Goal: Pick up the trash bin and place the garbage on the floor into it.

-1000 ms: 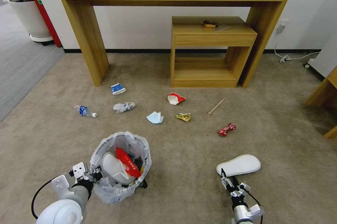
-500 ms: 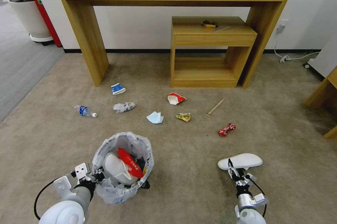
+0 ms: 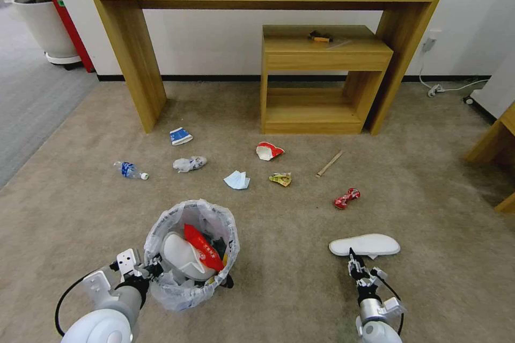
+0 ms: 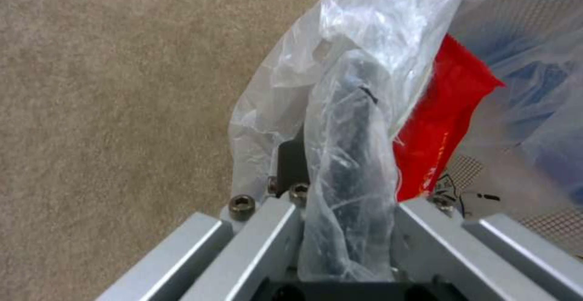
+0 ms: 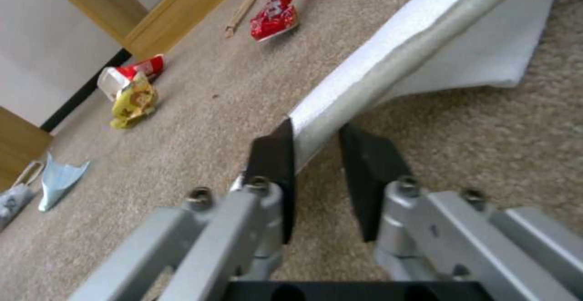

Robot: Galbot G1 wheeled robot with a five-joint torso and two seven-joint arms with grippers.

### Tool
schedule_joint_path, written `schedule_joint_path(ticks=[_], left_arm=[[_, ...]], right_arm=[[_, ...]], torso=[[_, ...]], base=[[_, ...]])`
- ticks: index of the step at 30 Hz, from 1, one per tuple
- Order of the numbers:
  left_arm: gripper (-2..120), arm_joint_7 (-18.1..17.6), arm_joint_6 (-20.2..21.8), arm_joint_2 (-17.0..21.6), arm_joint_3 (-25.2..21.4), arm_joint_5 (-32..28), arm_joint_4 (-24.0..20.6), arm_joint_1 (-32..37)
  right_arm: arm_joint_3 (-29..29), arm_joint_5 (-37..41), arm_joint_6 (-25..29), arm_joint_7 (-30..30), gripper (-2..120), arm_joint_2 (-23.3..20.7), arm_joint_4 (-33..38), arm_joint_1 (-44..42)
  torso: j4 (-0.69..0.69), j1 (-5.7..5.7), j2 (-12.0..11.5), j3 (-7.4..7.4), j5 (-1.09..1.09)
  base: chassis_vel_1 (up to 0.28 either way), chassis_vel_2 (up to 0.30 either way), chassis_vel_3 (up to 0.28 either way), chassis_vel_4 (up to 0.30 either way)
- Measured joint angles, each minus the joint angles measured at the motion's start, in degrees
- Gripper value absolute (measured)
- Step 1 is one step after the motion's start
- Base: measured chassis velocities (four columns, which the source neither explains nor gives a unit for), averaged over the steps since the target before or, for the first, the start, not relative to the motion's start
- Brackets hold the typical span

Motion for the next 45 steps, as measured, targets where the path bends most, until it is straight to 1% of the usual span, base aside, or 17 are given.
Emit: schedule_joint_path(ticks=[1, 2, 5, 12, 16, 17, 19, 20, 22, 27, 30, 31, 38, 39, 42, 44, 45], left_arm=[[0, 0.0, 0.0, 0.0, 0.0, 0.0, 0.0, 0.0], [0, 0.0, 0.0, -0.2, 0.3, 0.3, 0.0, 0.0], [0, 0.0, 0.0, -0.5, 0.5, 0.6, 0.2, -0.1], [0, 0.1, 0.0, -0.6, 0.4, 0.8, 0.4, -0.1], [0, 0.1, -0.1, -0.7, 0.0, 0.9, 1.1, -0.2], [0, 0.2, -0.1, -1.0, -0.2, 1.2, 1.5, -0.2], [0, 0.2, -0.2, -1.2, -0.2, 1.4, 1.8, -0.2], [0, 0.4, -0.2, -1.5, -0.2, 1.8, 2.1, -0.2], [0, 0.5, -0.3, -1.8, -0.1, 2.1, 2.3, -0.3], [0, 0.5, -0.3, -2.2, 0.4, 2.6, 2.2, -0.3], [0, 0.6, -0.2, -2.8, 1.0, 3.5, 1.7, -0.2], [0, 0.6, -0.2, -2.8, 1.0, 3.5, 1.7, -0.2], [0, 0.9, -0.2, -3.5, 1.6, 5.0, 1.0, 0.3], [0, 0.9, -0.2, -3.5, 1.6, 5.0, 1.0, 0.3], [0, 0.9, -0.2, -3.6, 2.0, 5.7, 0.9, 0.4], [0, 0.9, -0.1, -3.6, 2.1, 5.8, 0.9, 0.4], [0, 0.9, -0.1, -3.6, 2.5, 6.0, 0.9, 0.4]], right_arm=[[0.0, 0.0, 0.0, -0.1, 18, 0.0, 0.0, 0.0], [0.1, -0.5, 0.2, -0.4, 7, -0.1, -0.4, 0.0], [0.1, -1.0, 0.4, -0.5, 0, -0.3, -0.9, 0.0], [0.0, -2.1, 0.9, -0.8, 0, -0.9, -0.9, -0.1], [-0.8, -4.6, 2.1, -2.0, 0, -3.3, 1.4, -1.1], [-1.6, -6.8, 3.0, -2.7, 0, -5.7, 3.6, -2.2], [-2.0, -7.7, 3.6, -2.8, 0, -6.9, 4.7, -2.8], [-2.9, -9.5, 4.4, -2.8, 0, -9.0, 6.9, -3.6], [-3.8, -11.2, 5.2, -2.8, 0, -11.0, 9.4, -4.5], [-5.1, -13.9, 6.0, -2.6, 0, -13.6, 14.5, -5.2], [-7.0, -15.6, 5.8, -1.4, 0, -16.1, 20.6, -5.1], [-7.0, -15.6, 5.8, -1.4, 0, -16.1, 20.6, -5.1], [-11.5, -17.4, 4.2, 1.7, 0, -20.4, 30.4, -1.1], [-11.5, -17.4, 4.2, 1.7, 0, -20.4, 30.4, -1.1], [-14.7, -17.5, 2.9, 3.9, 0, -22.7, 35.3, 2.0], [-15.3, -17.5, 2.7, 4.2, 0, -23.1, 36.0, 2.5], [-17.1, -17.5, 2.0, 5.4, 0, -24.3, 38.2, 4.3]], torso=[[0.00, 0.00, 0.0, 0.00, 0.00], [0.00, 0.00, 0.0, 0.00, 0.00], [0.00, 0.00, 0.0, 0.00, 0.00], [0.00, 0.00, 0.0, 0.00, 0.00], [0.00, 0.00, 0.0, 0.00, 0.01], [0.00, 0.00, 0.0, 0.00, 0.00], [-0.01, 0.00, 0.0, 0.00, -0.01], [-0.01, 0.00, 0.0, 0.00, -0.01], [-0.01, 0.00, 0.0, 0.00, 0.00], [0.00, 0.00, 0.0, 0.00, 0.00], [-0.01, 0.00, 0.0, 0.00, 0.01], [-0.01, 0.00, 0.0, 0.00, 0.01], [0.00, 0.00, 0.0, 0.00, 0.00], [0.00, 0.00, 0.0, 0.00, 0.00], [0.00, 0.00, 0.0, 0.00, 0.00], [0.00, 0.00, 0.0, 0.00, 0.00], [0.00, 0.00, 0.0, 0.00, 0.00]], base=[[0.000, 0.000, 0.000, 0.000], [0.000, 0.000, 0.000, 0.000], [0.000, 0.000, 0.000, 0.000], [0.000, 0.000, 0.000, 0.000], [0.000, 0.000, 0.000, 0.000], [0.000, 0.000, 0.000, 0.000], [0.000, 0.000, 0.000, 0.000], [0.000, 0.000, 0.000, 0.000], [0.000, 0.000, 0.000, 0.000], [0.000, 0.000, 0.000, 0.000], [0.000, 0.000, 0.000, 0.000], [0.000, 0.000, 0.000, 0.000], [0.000, 0.000, 0.000, 0.000], [0.000, 0.000, 0.000, 0.000], [0.000, 0.000, 0.000, 0.000], [0.000, 0.000, 0.000, 0.000], [0.000, 0.000, 0.000, 0.000]])
